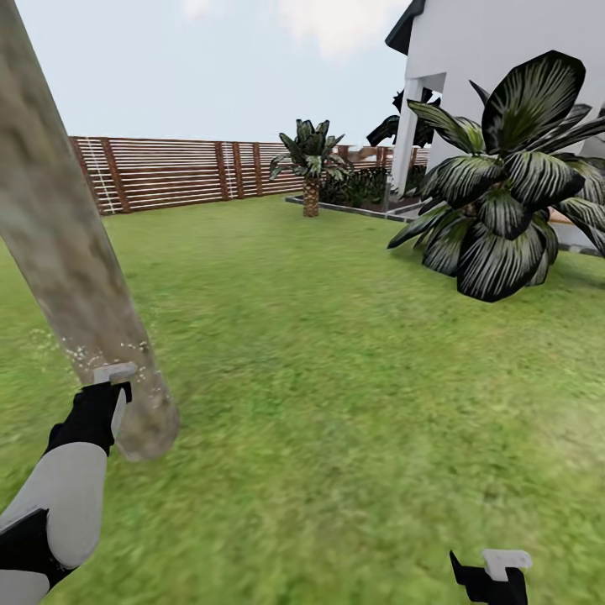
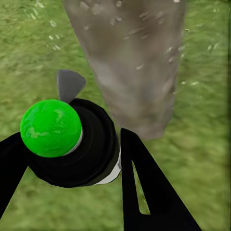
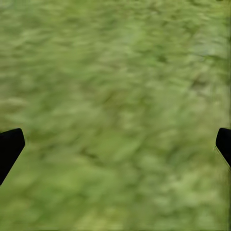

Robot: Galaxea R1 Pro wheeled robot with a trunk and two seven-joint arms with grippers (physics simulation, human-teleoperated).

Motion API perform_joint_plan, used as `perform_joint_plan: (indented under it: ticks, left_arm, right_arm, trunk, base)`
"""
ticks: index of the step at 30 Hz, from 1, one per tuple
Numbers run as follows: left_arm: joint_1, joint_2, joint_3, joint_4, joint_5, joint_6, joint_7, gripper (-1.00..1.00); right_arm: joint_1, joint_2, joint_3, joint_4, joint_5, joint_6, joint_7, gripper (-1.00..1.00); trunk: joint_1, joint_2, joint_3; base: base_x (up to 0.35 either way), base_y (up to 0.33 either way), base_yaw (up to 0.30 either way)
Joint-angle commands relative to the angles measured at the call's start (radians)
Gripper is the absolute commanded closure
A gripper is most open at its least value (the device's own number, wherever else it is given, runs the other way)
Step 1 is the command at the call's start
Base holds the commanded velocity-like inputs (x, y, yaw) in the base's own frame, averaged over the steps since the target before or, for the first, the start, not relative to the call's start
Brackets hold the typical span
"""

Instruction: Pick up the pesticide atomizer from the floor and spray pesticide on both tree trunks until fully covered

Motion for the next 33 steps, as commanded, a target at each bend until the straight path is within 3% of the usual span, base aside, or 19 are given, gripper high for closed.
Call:
perform_joint_plan:
  ticks: [1,11,15,24,27,30,32,33]
  left_arm:
    - [-0.001,0.0,0.001,-0.001,-0.004,0.004,0.0,1.0]
    - [0.003,0.003,-0.002,-0.001,-0.004,-0.001,0.003,1.0]
    - [0.009,0.006,0.0,0.002,-0.004,-0.005,0.005,1.0]
    - [0.135,0.003,0.003,0.011,0.002,-0.019,-0.006,1.0]
    - [0.194,0.003,0.003,0.022,0.002,-0.101,-0.021,1.0]
    - [0.247,0.005,-0.024,0.038,-0.002,-0.151,-0.127,1.0]
    - [0.296,0.016,-0.114,0.042,-0.006,-0.239,-0.263,1.0]
    - [0.317,0.02,-0.16,0.042,-0.009,-0.27,-0.322,1.0]
  right_arm:
    - [-0.001,0.0,-0.009,0.0,0.004,-0.004,0.007,-1.0]
    - [-0.001,0.0,-0.009,0.0,0.004,-0.004,0.008,-1.0]
    - [-0.001,0.0,-0.009,0.001,0.004,-0.004,0.008,-1.0]
    - [-0.001,0.001,-0.008,0.001,0.004,-0.004,0.008,-1.0]
    - [-0.001,0.007,-0.003,0.003,0.008,-0.002,0.011,-1.0]
    - [-0.001,0.008,0.0,0.006,0.011,-0.001,0.013,-1.0]
    - [-0.001,0.008,0.053,0.007,0.033,0.0,0.015,-1.0]
    - [-0.001,0.009,0.112,0.008,0.055,0.0,0.016,-1.0]
  trunk:
    - [0.0,0.0,-0.001]
    - [0.0,0.0,-0.001]
    - [0.0,0.0,-0.001]
    - [0.0,0.0,-0.001]
    - [0.0,0.0,-0.001]
    - [0.0,0.0,-0.001]
    - [0.0,0.0,-0.001]
    - [0.0,0.0,-0.001]
  base:
    - [0.275,-0.164,0.0]
    - [0.278,-0.159,0.197]
    - [0.015,-0.237,0.23]
    - [-0.268,-0.13,0.014]
    - [-0.317,-0.005,0.0]
    - [-0.317,-0.001,0.0]
    - [-0.293,0.0,0.0]
    - [-0.239,0.0,0.0]
